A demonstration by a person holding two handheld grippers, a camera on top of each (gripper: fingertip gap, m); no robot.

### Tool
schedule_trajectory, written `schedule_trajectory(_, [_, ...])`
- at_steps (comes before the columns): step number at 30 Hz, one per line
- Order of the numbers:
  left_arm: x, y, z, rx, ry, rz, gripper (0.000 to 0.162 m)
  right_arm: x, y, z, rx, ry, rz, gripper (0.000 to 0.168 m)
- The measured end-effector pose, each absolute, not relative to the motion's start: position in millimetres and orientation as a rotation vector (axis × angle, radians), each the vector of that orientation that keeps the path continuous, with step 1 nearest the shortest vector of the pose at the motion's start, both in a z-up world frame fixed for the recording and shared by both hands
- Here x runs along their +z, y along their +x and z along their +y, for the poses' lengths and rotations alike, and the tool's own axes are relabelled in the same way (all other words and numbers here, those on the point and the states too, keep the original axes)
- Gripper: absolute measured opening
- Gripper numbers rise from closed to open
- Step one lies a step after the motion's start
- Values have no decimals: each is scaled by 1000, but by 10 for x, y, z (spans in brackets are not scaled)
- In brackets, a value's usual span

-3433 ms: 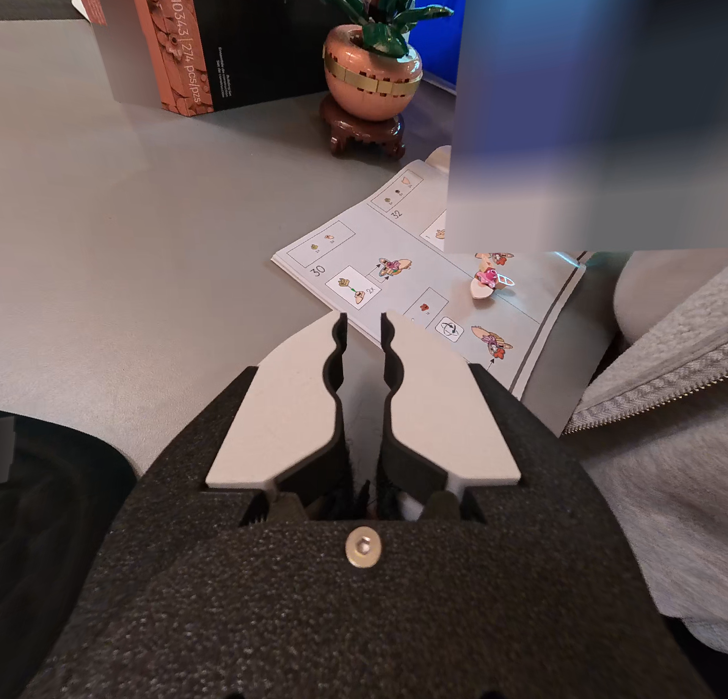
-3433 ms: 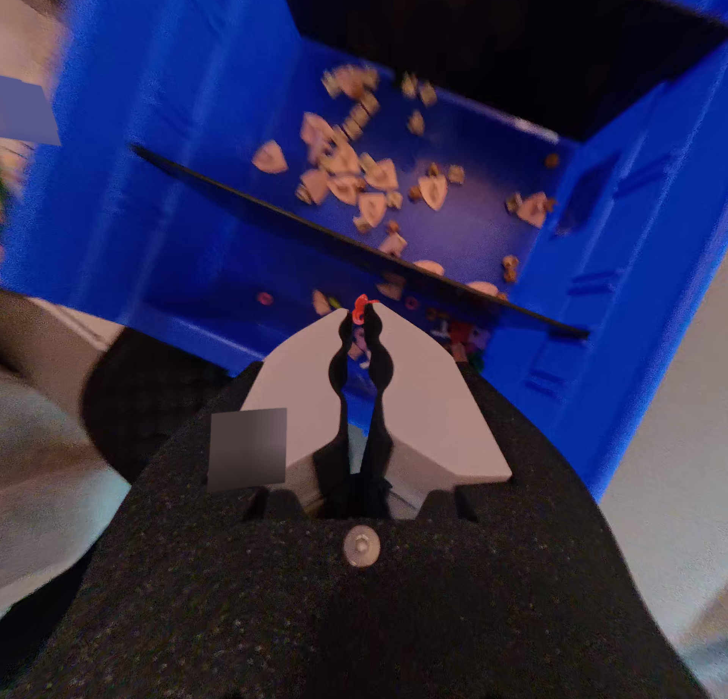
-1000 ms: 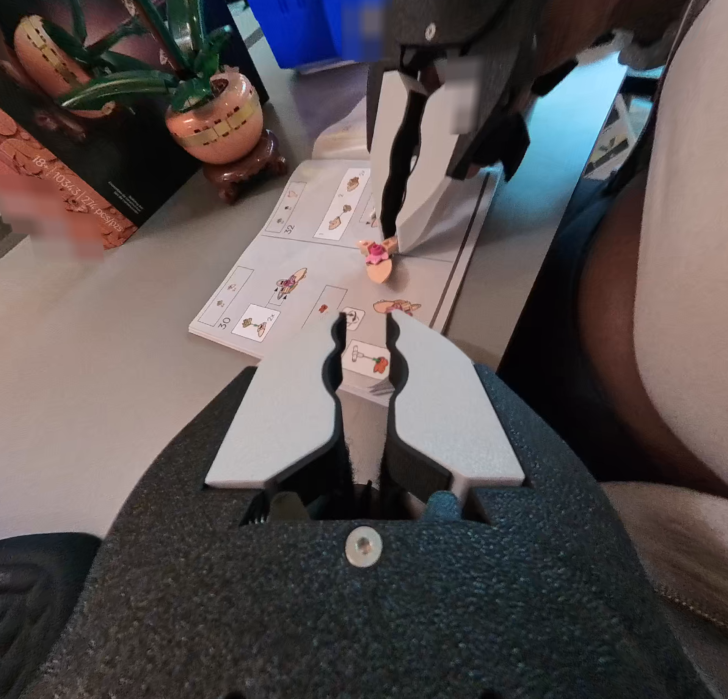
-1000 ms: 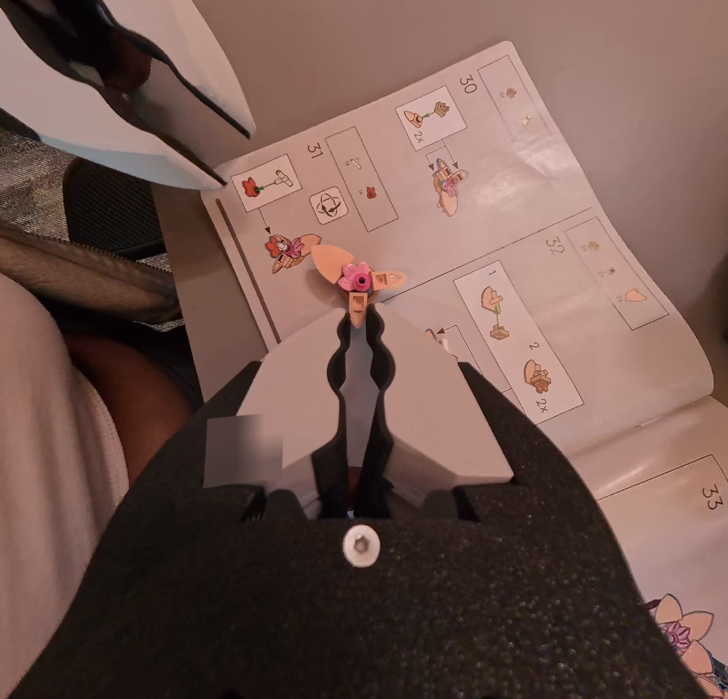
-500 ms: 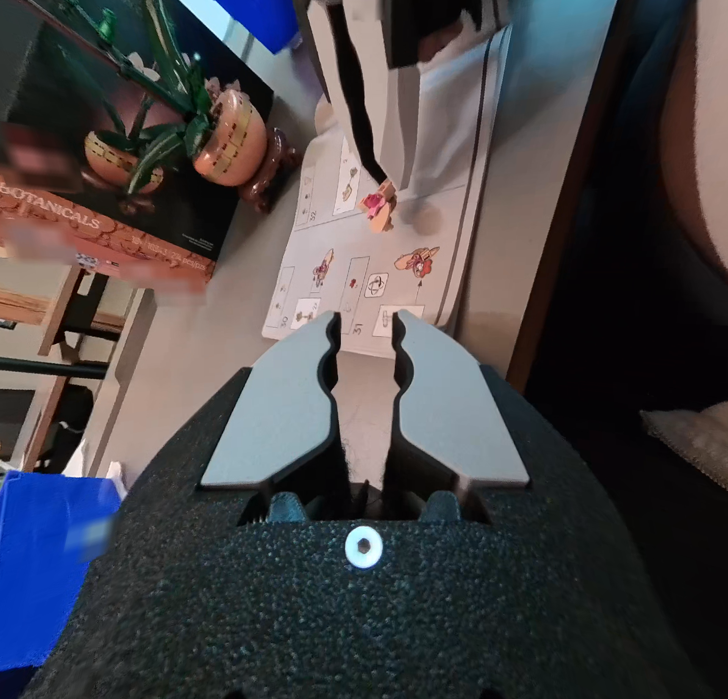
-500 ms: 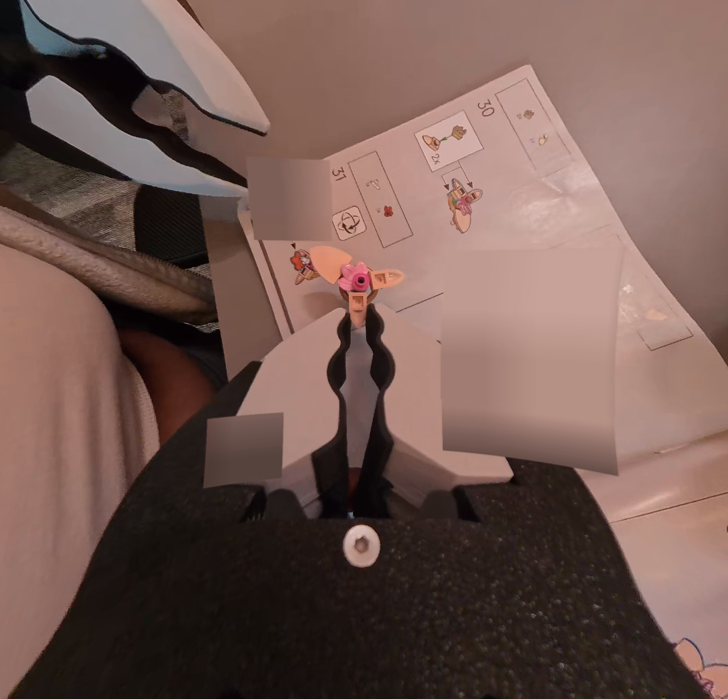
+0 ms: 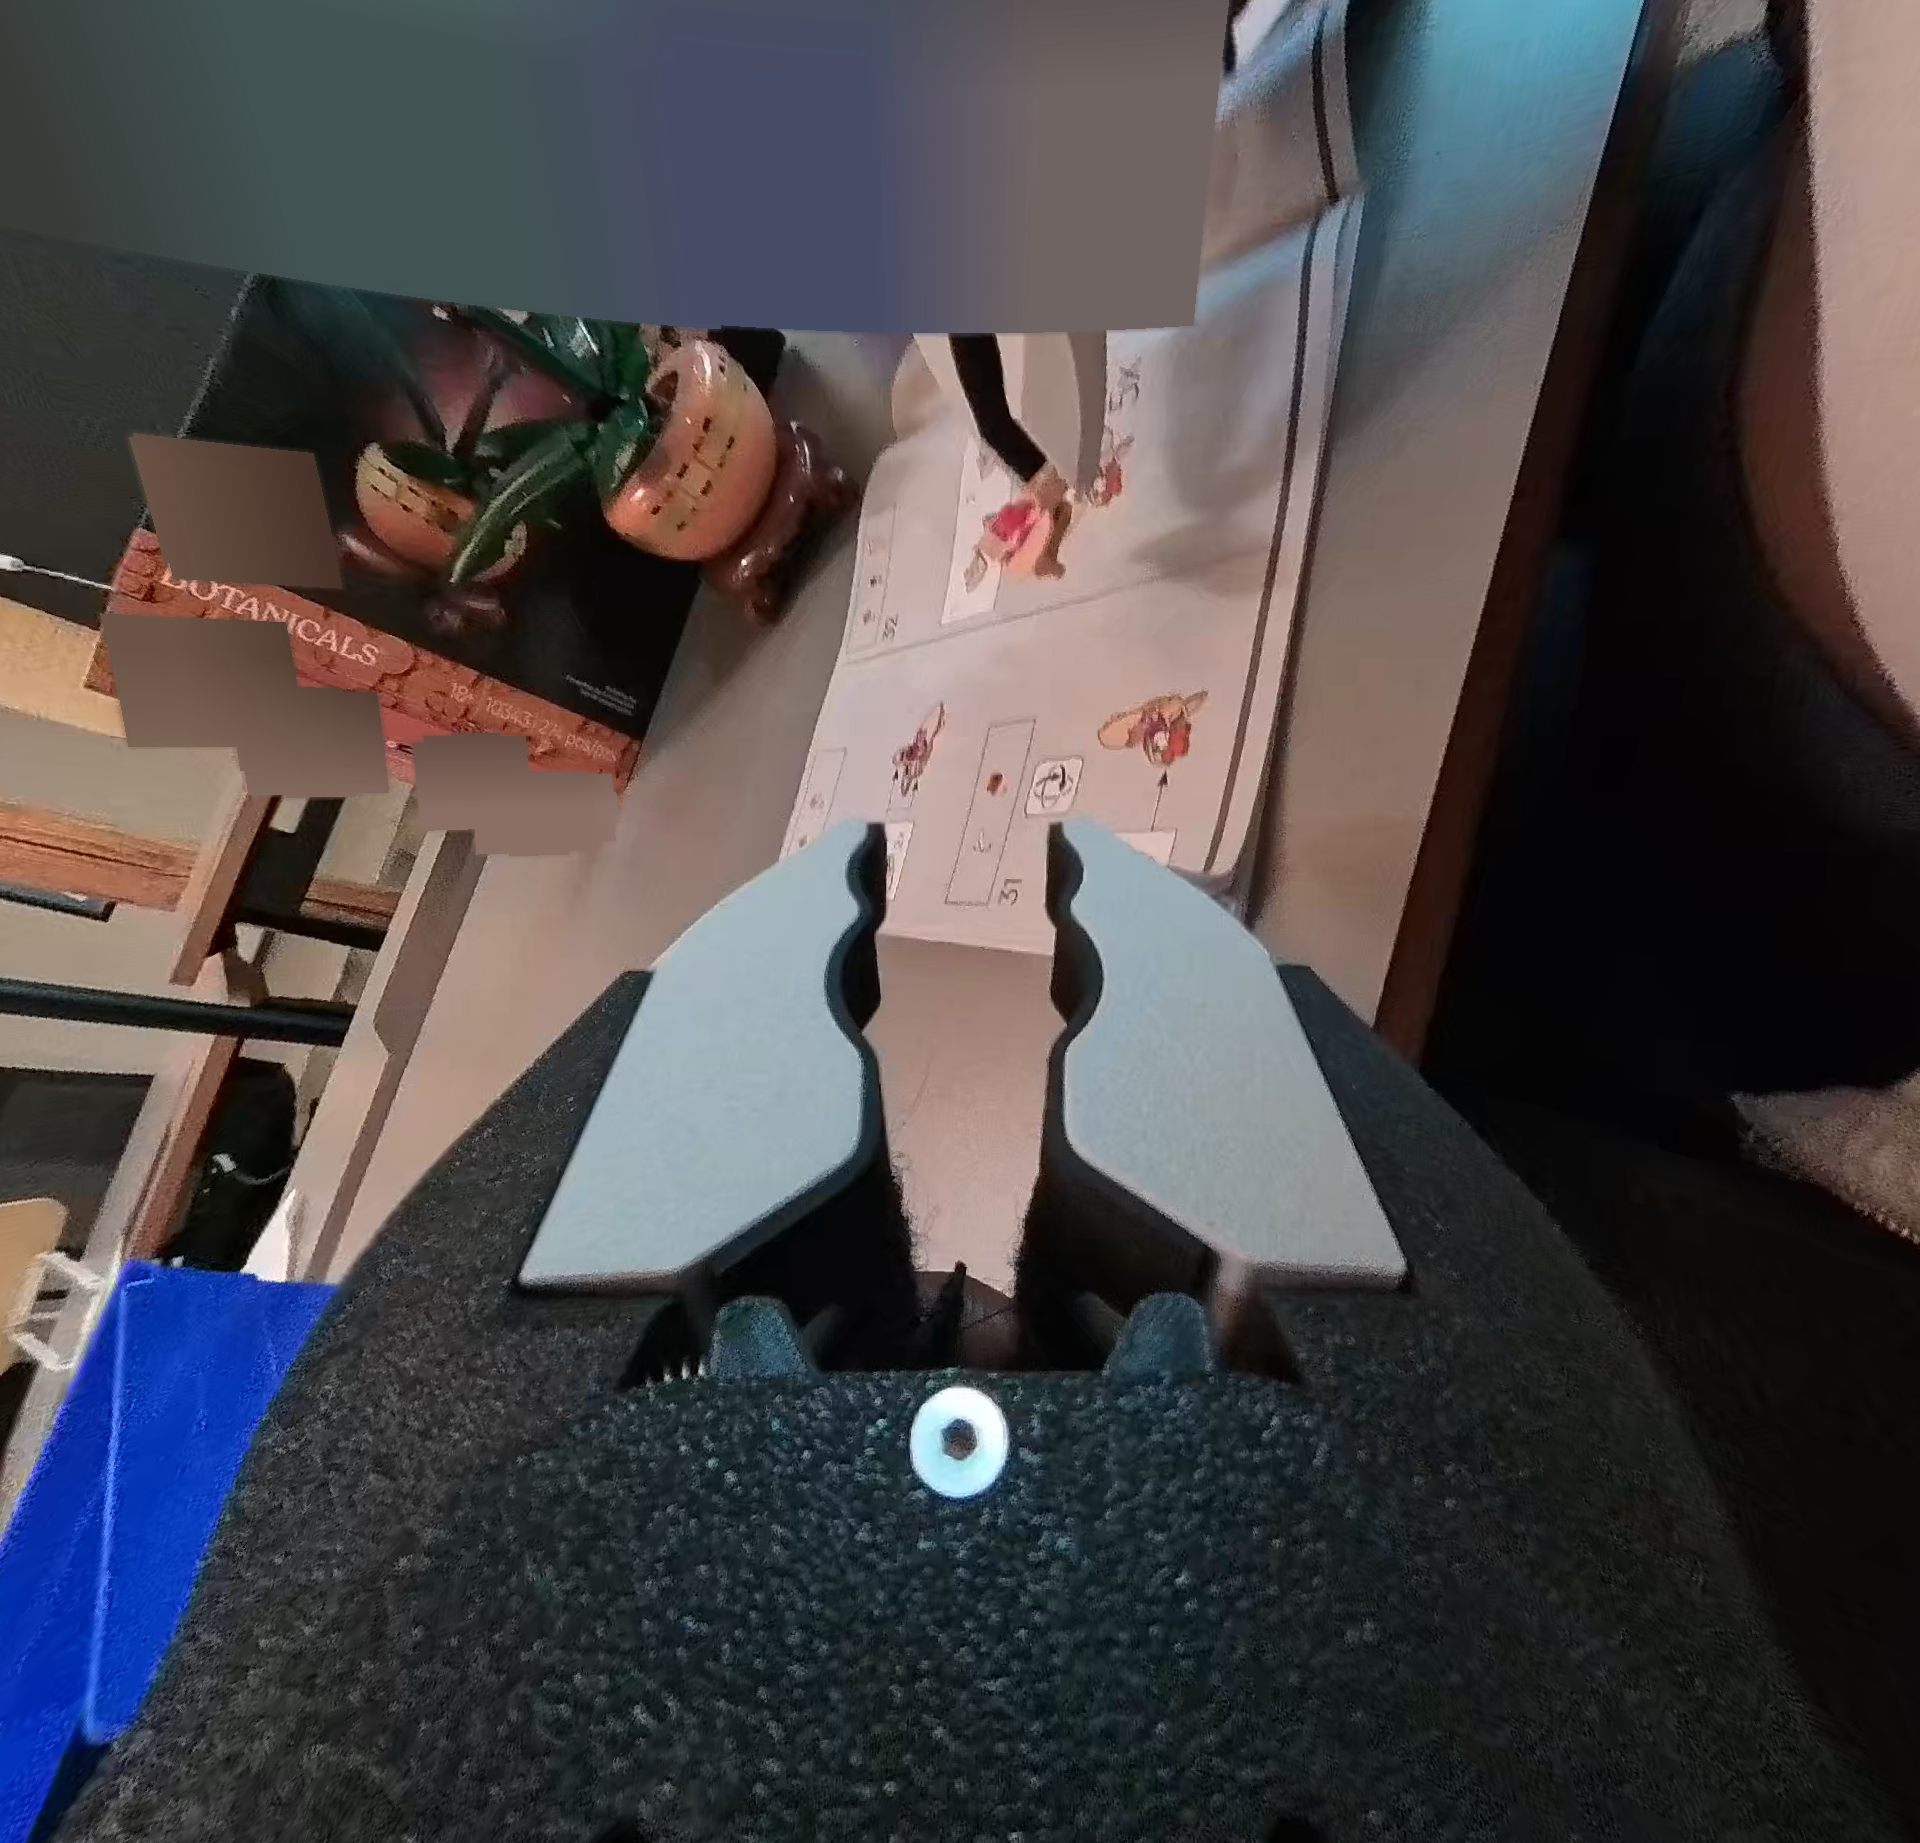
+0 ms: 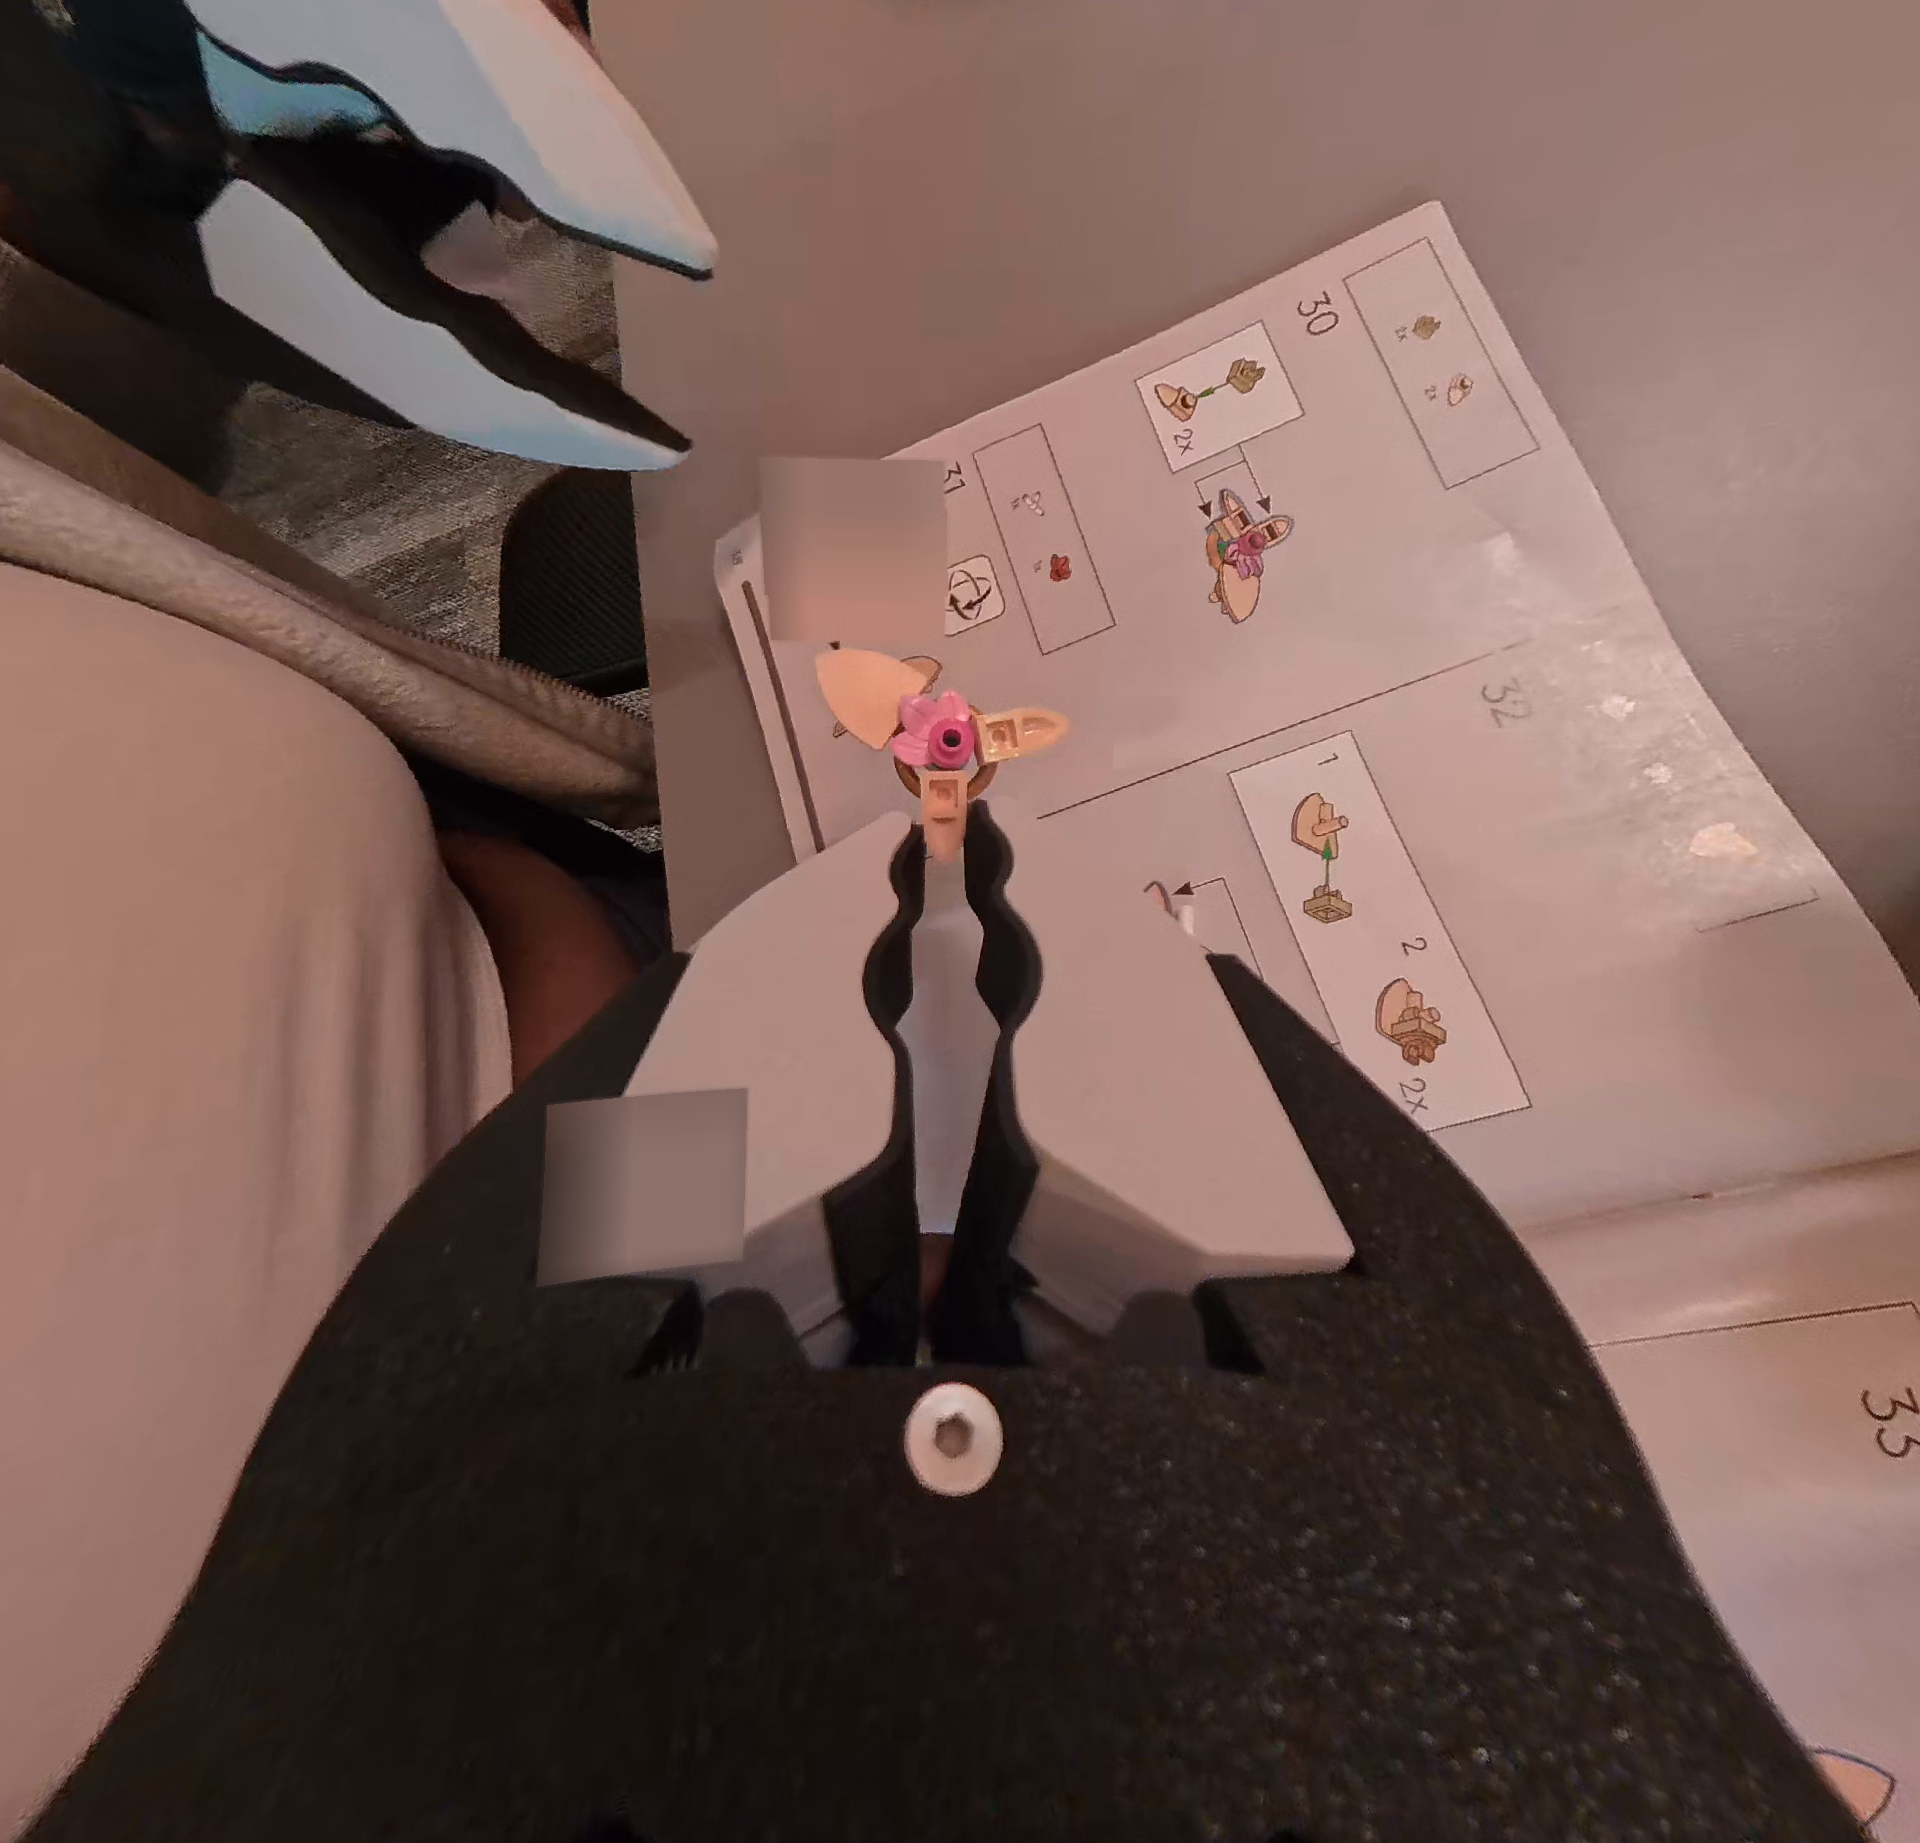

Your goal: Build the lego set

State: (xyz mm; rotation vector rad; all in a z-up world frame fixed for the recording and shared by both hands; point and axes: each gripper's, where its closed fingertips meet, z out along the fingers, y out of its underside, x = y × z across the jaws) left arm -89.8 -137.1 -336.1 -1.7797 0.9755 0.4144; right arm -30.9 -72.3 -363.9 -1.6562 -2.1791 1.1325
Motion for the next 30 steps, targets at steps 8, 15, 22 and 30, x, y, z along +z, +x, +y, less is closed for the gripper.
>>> schedule_trajectory(8, [-3321,-903,-1393,384,-1757,953,28,-3606,-321,-715,1177,-1634,-2161,7])
schedule_trajectory(15, [-3366,-777,-1254,391,-1716,993,28,-3592,-328,-790,1270,-1644,-2136,7])
schedule_trajectory(22, [-3269,-474,-1090,228,-1579,1133,29,-3375,-248,-910,1506,-1656,-2260,7])
schedule_trajectory(30, [-3268,-1015,-1223,397,-1715,991,28,-3483,-306,-763,1239,-1567,-2256,7])
